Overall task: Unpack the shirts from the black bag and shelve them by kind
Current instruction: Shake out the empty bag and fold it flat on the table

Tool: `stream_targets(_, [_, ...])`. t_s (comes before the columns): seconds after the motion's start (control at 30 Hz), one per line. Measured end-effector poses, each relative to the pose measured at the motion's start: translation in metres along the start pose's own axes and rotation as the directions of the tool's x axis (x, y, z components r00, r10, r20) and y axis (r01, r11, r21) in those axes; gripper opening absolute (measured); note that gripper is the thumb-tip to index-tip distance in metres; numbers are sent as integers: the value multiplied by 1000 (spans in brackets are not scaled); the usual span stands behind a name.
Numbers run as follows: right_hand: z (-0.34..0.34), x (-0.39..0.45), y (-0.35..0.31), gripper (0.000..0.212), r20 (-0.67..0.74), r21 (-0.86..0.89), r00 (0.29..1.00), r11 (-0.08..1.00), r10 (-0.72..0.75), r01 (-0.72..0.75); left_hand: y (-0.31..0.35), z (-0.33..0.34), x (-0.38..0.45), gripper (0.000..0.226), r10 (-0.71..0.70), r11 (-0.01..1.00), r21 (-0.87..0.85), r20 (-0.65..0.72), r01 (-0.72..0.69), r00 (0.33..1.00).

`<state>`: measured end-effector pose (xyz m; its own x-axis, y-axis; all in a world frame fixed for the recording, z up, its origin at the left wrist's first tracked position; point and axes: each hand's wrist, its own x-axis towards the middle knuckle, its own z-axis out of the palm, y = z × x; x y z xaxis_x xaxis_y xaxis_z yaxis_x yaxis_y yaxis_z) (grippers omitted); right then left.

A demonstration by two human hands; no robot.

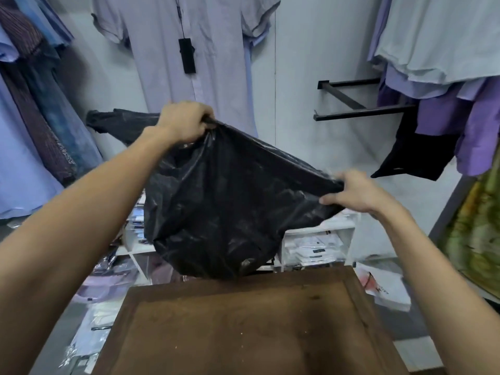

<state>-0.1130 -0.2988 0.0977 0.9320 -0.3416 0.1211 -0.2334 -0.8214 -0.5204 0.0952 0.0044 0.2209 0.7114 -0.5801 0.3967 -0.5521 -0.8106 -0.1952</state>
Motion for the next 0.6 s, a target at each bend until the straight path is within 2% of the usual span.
stream_targets(0.07, [-15, -2, -5, 44, -220, 175, 975, 983, -10, 49, -1, 4, -2, 37, -23, 999, 38, 54, 21, 998])
stream_targets(0.1, [-19, -3, -13, 50, -309, 260, 951, 959, -24, 108, 5, 5, -6, 54, 31, 999, -16, 105, -30, 994])
stream_targets(0.17, [-21, -3, -38, 55, -398, 383, 914, 890, -81, 246, 33, 1, -16, 89, 234, 931, -329, 195, -161, 953])
stream_targets(0.23, [-17, 0, -66, 60, -439, 494, 890, 793, -126, 356, 73, -6, -25, 108, 358, 803, -560, 183, -202, 916])
stream_targets(0.27, [-15, 2, -80, 61, -451, 582, 885, 713, -118, 391, 90, -6, -25, 106, 360, 767, -608, 144, -205, 922])
stream_targets(0.3, [-14, 3, -92, 61, -462, 667, 881, 614, -103, 422, 102, -8, -25, 94, 345, 733, -647, 88, -209, 934])
stream_targets(0.37, [-17, 7, -105, 61, -473, 759, 873, 450, -117, 471, 107, -14, -21, 44, 269, 671, -714, -13, -197, 963])
stream_targets(0.4, [-17, 9, -105, 65, -458, 764, 874, 430, -166, 482, 101, -15, -18, 30, 220, 627, -758, -45, -177, 974])
stream_targets(0.43, [-18, 10, -100, 72, -400, 753, 885, 466, -236, 465, 94, -17, -17, 27, 172, 572, -809, -48, -139, 984])
stream_targets(0.5, [-14, 14, -79, 82, -140, 661, 931, 668, -338, 342, 78, -23, -18, 16, 52, 440, -895, -52, -70, 997])
stream_targets(0.57, [1, 16, -55, 82, 168, 465, 934, 861, -315, 207, 59, -27, -18, 7, -132, 288, -957, -73, -32, 989])
stream_targets(0.6, [12, 19, -42, 77, 243, 355, 924, 914, -294, 197, 50, -29, -17, 7, -227, 178, -983, -79, -39, 971])
